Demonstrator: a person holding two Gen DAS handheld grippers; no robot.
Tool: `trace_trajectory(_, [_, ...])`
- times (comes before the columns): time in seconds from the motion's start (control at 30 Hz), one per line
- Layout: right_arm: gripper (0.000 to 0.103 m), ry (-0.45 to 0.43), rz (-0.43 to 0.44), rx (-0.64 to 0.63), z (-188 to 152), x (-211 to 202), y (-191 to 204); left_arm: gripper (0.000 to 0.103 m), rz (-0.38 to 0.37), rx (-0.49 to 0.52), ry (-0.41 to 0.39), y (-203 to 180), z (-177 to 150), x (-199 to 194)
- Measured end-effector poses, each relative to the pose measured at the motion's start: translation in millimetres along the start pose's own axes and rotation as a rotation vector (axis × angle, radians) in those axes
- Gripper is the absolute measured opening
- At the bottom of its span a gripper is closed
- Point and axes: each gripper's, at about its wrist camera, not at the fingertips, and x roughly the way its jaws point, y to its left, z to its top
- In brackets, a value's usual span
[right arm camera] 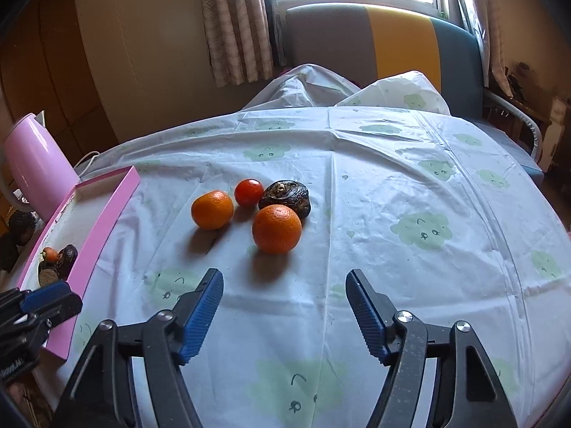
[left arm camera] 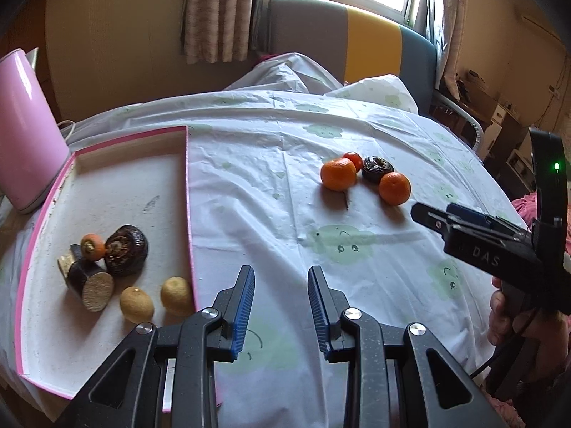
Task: Organize fruits
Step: 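Open both tools and withdraw them from the tray toward the mandarins, then grasp the large mandarin with right tool while left reaches the small mandarin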
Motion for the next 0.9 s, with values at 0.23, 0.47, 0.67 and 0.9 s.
trace_trajectory(0.23, [0.072,0.022,0.033,0.031,19.9,21.2,-1.3,0.031,-0.021,-0.022,0.013,-3.8,11.3,11.7])
trace_trajectory(0.47, [0.071,0.052,0.008,0.004,30.7,46.8,2.8,0.031,-0.036,-0.035,0.037,-6.5,18.9,26.2])
trace_trajectory(0.67, [0.043,0.066,0.002,-0.016,31.1,60.0,1.9,0.031,-0.042,-0.036,0.053,-9.7,22.6,37.1])
trace_trajectory(0.9, [0.04,0.059,0.021,-0.009,27.6,63.2,-2.7,0.031,-0.045,-0.029,0.058,-15.1,28.8,44.6])
